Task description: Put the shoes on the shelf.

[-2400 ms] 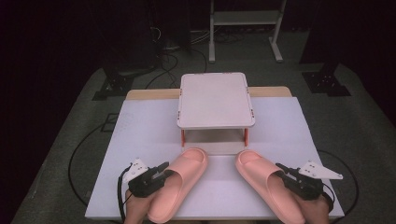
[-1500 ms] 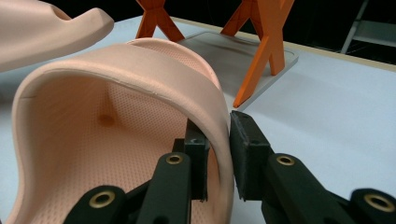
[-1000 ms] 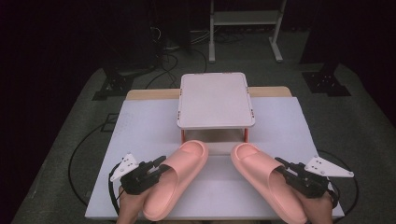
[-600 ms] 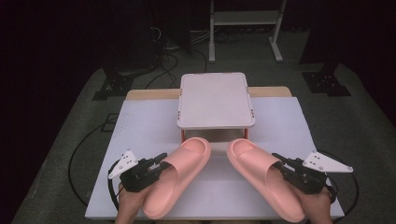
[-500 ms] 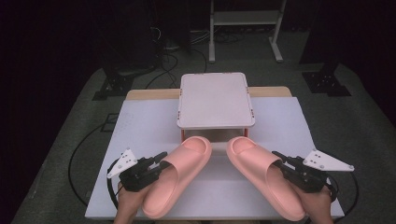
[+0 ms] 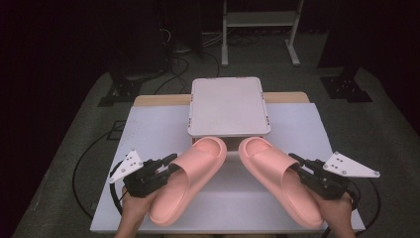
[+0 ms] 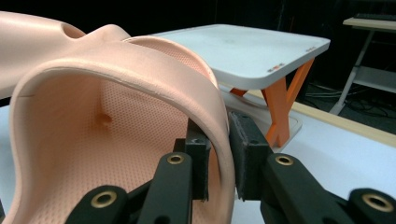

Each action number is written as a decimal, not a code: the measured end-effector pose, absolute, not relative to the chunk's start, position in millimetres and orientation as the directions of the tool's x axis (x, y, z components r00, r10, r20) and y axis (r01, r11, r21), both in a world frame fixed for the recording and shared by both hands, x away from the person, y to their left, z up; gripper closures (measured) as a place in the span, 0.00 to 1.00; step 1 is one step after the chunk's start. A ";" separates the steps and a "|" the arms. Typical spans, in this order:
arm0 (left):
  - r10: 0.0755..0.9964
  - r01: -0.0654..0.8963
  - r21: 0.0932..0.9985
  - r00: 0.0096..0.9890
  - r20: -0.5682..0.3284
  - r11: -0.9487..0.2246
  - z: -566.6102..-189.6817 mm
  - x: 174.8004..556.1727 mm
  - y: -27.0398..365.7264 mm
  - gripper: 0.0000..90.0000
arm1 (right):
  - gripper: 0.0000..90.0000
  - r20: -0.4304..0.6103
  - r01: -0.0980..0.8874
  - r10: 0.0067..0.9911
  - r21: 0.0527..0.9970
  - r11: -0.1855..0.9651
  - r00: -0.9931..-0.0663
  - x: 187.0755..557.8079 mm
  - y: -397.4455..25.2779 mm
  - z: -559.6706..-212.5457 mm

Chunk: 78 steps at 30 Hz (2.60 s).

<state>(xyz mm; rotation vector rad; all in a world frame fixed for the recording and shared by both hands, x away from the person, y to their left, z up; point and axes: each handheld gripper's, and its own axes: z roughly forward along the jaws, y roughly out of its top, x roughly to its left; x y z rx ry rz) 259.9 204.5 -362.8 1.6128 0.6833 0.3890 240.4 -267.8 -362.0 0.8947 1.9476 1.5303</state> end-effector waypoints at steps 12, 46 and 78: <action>0.621 0.174 0.985 0.774 -0.123 -0.022 -345.9 270.1 198.7 0.76 | 0.87 0.008 0.171 0.756 0.976 0.138 -0.654 248.0 -265.6 -347.8; 0.653 0.166 0.986 0.747 -0.126 0.001 -328.5 321.8 195.8 0.77 | 0.87 0.033 0.169 0.772 0.981 0.098 -0.634 301.9 -245.5 -323.5; 0.681 0.181 0.983 0.722 -0.120 -0.018 -315.8 370.1 183.4 0.77 | 0.87 0.041 0.181 0.800 0.980 0.086 -0.599 344.6 -239.8 -307.2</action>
